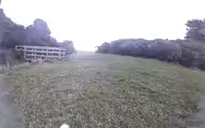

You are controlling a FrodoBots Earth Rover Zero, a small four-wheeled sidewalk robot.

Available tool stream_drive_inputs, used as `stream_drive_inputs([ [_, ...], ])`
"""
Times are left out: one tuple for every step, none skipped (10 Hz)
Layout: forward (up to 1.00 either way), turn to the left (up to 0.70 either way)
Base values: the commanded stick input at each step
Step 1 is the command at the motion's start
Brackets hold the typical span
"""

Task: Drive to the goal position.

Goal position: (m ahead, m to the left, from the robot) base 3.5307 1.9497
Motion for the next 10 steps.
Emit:
stream_drive_inputs([
  [0.70, 0.00],
  [0.70, 0.00],
  [0.70, 0.00],
  [0.70, 0.00],
  [0.70, 0.00],
  [0.70, 0.00],
  [0.70, 0.00],
  [0.70, 0.00],
  [0.70, 0.00],
  [0.70, 0.00],
])
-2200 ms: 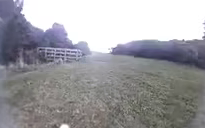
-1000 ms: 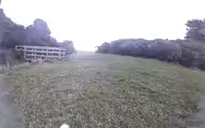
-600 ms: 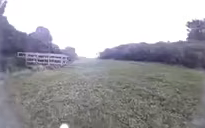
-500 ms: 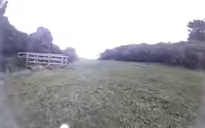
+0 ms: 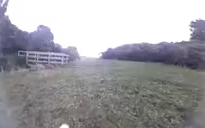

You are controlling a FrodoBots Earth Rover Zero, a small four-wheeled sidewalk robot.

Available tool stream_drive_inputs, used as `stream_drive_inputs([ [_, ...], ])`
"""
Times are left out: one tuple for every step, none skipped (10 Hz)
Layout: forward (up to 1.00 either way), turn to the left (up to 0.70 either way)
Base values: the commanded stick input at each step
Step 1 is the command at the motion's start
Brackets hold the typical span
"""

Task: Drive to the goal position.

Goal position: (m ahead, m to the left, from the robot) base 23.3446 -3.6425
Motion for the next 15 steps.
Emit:
stream_drive_inputs([
  [0.70, 0.00],
  [0.70, 0.00],
  [0.70, 0.00],
  [0.70, 0.00],
  [0.70, 0.00],
  [0.70, 0.00],
  [0.70, 0.00],
  [0.70, 0.00],
  [0.70, 0.00],
  [0.70, 0.00],
  [0.70, -0.35],
  [0.70, -0.35],
  [0.70, -0.35],
  [0.70, -0.35],
  [0.70, -0.35],
])
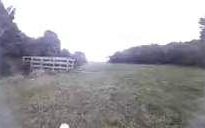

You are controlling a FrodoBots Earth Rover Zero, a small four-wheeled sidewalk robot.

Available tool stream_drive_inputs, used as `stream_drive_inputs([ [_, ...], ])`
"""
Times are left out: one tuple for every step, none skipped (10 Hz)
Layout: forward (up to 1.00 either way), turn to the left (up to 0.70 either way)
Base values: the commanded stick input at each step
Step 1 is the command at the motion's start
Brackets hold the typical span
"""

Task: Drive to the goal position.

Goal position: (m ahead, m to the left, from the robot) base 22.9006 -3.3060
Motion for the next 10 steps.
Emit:
stream_drive_inputs([
  [0.70, -0.35],
  [0.70, -0.35],
  [0.70, -0.35],
  [0.70, -0.35],
  [0.70, -0.35],
  [0.70, -0.35],
  [0.70, -0.35],
  [0.70, -0.35],
  [0.70, 0.00],
  [0.70, 0.00],
])
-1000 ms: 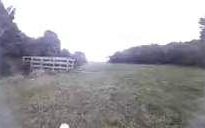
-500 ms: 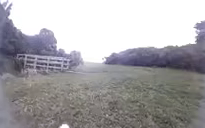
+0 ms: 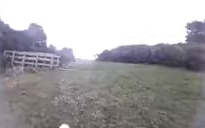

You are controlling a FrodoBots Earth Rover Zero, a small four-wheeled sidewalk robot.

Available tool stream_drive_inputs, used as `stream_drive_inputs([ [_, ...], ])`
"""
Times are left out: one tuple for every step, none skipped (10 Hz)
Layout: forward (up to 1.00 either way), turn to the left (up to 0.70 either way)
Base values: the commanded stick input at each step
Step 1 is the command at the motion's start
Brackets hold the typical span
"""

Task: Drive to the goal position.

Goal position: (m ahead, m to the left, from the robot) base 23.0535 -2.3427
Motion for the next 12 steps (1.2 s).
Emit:
stream_drive_inputs([
  [0.70, 0.00],
  [0.70, 0.00],
  [0.70, 0.00],
  [0.70, 0.00],
  [0.70, 0.00],
  [0.70, 0.00],
  [0.70, 0.00],
  [0.70, 0.00],
  [0.70, 0.00],
  [0.70, 0.00],
  [0.70, 0.00],
  [0.70, 0.00],
])
